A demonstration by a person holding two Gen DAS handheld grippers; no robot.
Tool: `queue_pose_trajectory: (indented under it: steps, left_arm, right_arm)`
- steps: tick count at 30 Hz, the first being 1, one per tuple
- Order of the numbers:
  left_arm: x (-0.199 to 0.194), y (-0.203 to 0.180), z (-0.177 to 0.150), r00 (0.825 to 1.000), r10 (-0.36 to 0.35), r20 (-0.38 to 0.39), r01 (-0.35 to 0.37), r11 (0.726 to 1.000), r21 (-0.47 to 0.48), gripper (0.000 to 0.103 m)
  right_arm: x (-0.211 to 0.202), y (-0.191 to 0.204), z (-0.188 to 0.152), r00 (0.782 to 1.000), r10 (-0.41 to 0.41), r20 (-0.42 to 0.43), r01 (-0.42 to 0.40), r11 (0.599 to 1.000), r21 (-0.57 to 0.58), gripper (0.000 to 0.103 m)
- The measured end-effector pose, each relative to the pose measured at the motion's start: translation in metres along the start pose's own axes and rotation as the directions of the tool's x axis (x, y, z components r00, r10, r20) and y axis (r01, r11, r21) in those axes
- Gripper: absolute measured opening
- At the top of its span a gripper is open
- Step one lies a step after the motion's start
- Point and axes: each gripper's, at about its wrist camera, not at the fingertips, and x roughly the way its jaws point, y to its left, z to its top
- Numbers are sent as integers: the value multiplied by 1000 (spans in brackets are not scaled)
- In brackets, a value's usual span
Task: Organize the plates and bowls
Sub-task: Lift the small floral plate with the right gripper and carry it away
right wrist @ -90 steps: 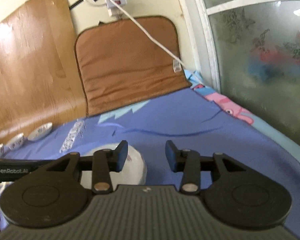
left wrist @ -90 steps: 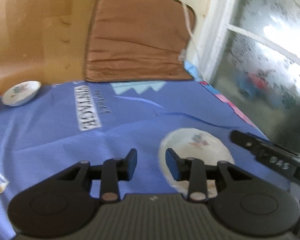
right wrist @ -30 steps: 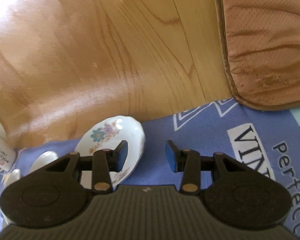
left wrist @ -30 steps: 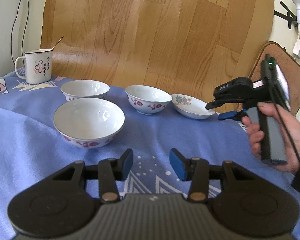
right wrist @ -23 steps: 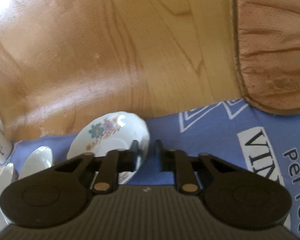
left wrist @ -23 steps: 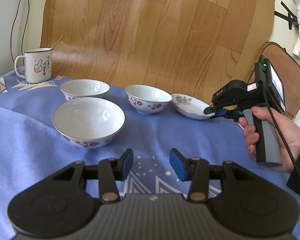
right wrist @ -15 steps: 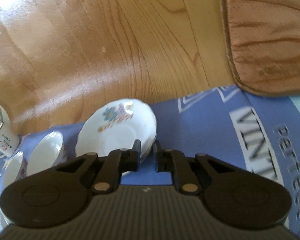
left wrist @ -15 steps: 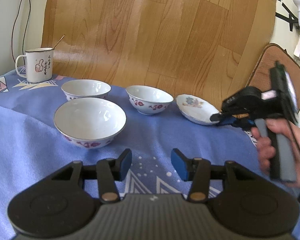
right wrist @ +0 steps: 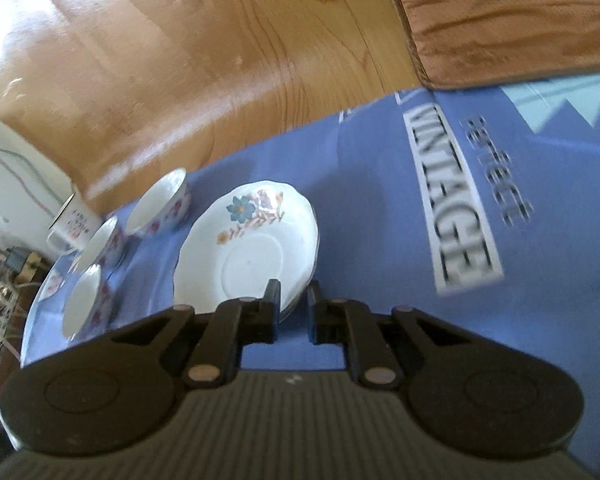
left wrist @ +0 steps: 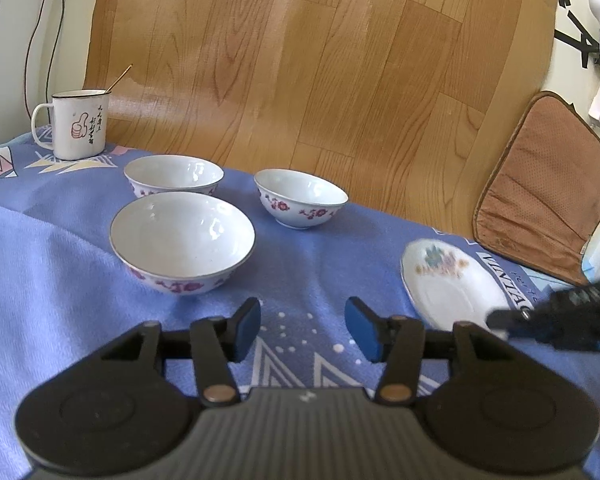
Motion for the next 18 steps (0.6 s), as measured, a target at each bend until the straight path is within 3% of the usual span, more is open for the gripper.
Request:
queue_pose_trajectory:
  steps: [11,18]
  left_arm:
    - [0,1,0,1000,-11,-4,11,1000,-3,50]
    - [0,-1,0,1000,-25,-12,25,1000,7,50]
  right_arm:
    - [-28,22,-37,999,35,-35,-39,992,-121,16]
    - [-24,25,-42,1000,16,-21,-19,988,-152,24]
